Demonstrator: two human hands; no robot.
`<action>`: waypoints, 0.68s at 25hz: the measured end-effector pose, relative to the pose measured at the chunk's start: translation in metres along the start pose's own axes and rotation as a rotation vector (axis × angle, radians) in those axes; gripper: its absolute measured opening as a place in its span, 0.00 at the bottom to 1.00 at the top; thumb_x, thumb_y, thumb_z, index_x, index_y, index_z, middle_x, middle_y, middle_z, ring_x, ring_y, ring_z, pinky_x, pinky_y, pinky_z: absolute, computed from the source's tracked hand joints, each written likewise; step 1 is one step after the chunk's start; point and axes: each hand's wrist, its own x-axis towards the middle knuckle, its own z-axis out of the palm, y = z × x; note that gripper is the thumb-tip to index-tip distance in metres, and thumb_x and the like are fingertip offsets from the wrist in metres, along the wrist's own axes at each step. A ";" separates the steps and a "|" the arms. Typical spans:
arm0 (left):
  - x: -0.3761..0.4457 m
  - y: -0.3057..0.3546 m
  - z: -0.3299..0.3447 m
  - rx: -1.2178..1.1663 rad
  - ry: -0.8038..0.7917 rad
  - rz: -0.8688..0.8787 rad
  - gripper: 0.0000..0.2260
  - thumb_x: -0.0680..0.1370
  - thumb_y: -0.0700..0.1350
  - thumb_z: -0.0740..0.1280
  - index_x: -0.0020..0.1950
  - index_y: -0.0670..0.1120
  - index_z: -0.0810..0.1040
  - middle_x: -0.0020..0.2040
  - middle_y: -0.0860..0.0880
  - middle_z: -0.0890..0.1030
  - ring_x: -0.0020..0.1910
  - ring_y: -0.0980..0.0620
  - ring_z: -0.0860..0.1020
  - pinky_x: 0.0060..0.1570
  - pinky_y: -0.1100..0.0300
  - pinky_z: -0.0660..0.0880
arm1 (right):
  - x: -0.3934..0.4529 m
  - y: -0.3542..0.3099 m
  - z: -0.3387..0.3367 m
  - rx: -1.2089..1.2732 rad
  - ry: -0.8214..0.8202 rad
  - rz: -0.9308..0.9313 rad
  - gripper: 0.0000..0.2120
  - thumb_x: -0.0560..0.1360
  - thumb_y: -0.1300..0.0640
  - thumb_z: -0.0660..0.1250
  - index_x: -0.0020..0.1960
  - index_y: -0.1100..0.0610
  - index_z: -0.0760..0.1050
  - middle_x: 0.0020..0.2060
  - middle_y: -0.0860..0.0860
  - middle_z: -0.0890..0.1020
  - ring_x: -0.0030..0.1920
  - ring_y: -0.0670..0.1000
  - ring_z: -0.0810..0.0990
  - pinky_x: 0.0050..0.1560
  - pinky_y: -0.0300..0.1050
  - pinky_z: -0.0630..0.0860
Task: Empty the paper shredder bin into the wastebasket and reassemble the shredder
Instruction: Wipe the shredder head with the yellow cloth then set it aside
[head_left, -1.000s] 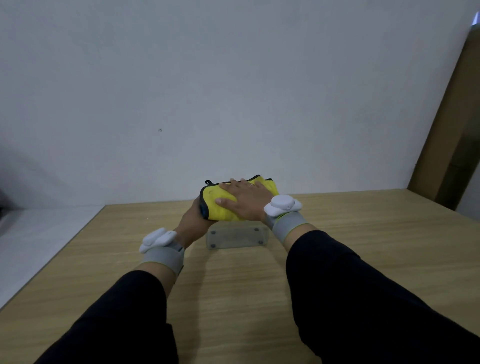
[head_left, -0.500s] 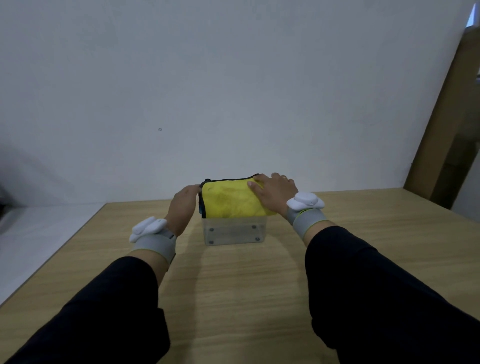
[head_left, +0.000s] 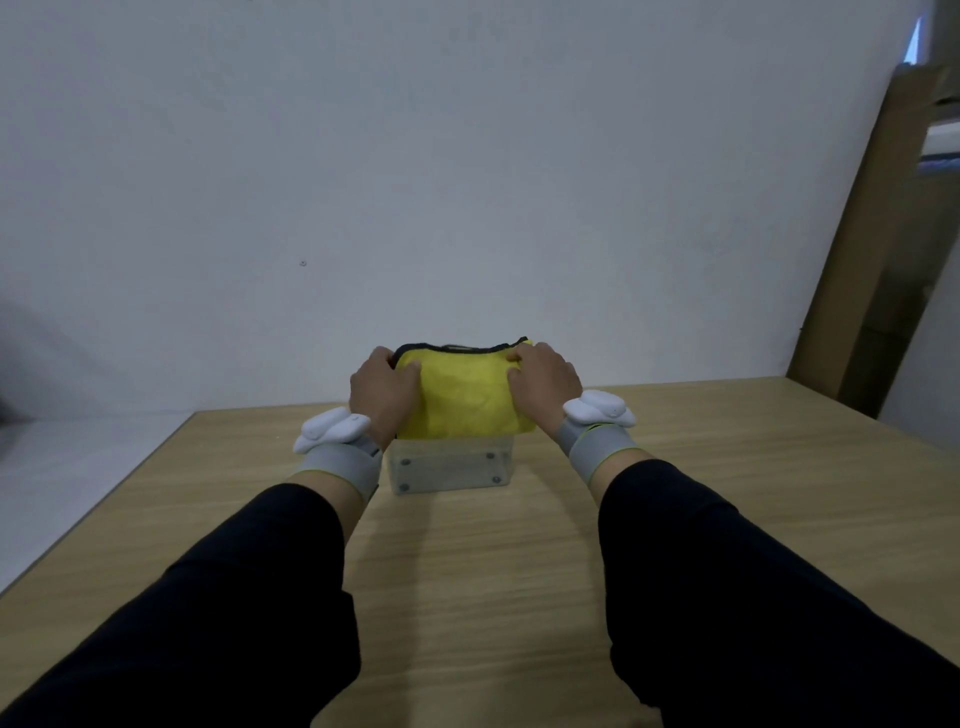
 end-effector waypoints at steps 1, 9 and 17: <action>-0.001 0.004 0.001 -0.027 0.015 0.001 0.14 0.78 0.49 0.61 0.58 0.41 0.73 0.54 0.40 0.78 0.52 0.40 0.75 0.46 0.55 0.70 | 0.000 0.000 -0.001 0.016 0.017 0.001 0.18 0.79 0.58 0.55 0.66 0.54 0.72 0.61 0.57 0.73 0.57 0.61 0.75 0.53 0.48 0.68; -0.007 0.034 0.031 0.009 0.020 0.030 0.13 0.81 0.47 0.58 0.60 0.39 0.68 0.54 0.36 0.77 0.53 0.37 0.75 0.46 0.51 0.70 | 0.004 0.024 -0.017 0.088 0.097 0.071 0.19 0.78 0.64 0.52 0.66 0.56 0.69 0.60 0.57 0.68 0.48 0.62 0.77 0.42 0.48 0.68; -0.021 0.079 0.088 0.022 -0.047 0.010 0.14 0.81 0.46 0.58 0.61 0.38 0.68 0.56 0.36 0.76 0.55 0.38 0.76 0.51 0.49 0.72 | 0.006 0.090 -0.035 -0.005 0.123 0.135 0.20 0.77 0.66 0.53 0.66 0.55 0.68 0.59 0.57 0.69 0.47 0.62 0.77 0.41 0.49 0.68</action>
